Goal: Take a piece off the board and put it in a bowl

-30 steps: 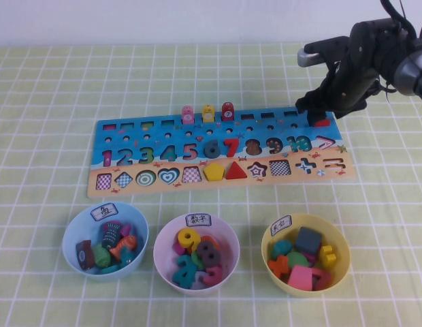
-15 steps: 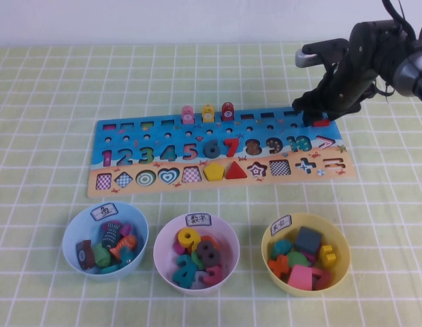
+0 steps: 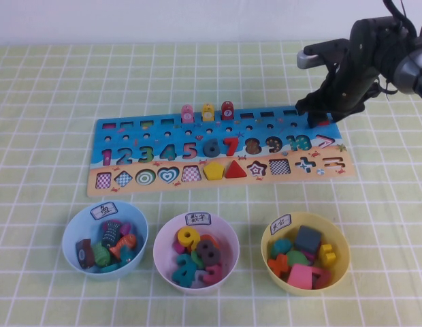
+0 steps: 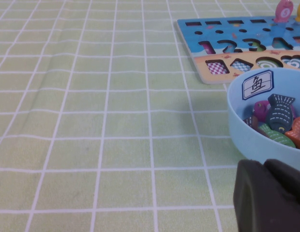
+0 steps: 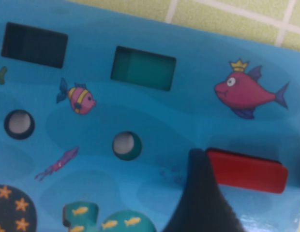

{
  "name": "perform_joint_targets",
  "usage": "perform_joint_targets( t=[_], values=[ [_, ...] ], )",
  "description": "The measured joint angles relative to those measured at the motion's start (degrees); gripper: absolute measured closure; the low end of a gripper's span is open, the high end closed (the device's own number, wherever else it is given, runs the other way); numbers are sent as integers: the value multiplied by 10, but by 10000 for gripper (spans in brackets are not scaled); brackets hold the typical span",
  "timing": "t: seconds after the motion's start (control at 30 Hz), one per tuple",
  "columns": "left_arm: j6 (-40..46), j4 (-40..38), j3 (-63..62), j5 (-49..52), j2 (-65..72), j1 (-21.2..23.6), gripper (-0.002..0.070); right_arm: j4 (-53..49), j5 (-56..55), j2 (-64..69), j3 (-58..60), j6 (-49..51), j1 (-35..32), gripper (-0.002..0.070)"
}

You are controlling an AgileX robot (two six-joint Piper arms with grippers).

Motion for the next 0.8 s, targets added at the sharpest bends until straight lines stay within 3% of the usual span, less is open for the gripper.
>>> perform_joint_targets(
  t=[0.2, 0.47, 0.8],
  values=[
    [0, 0, 0, 0, 0, 0, 680, -2, 4, 0, 0, 0, 0, 275],
    [0, 0, 0, 0, 0, 0, 680, 10, 4, 0, 0, 0, -1, 400],
    [0, 0, 0, 0, 0, 0, 680, 14, 28, 4, -20, 0, -1, 400]
  ],
)
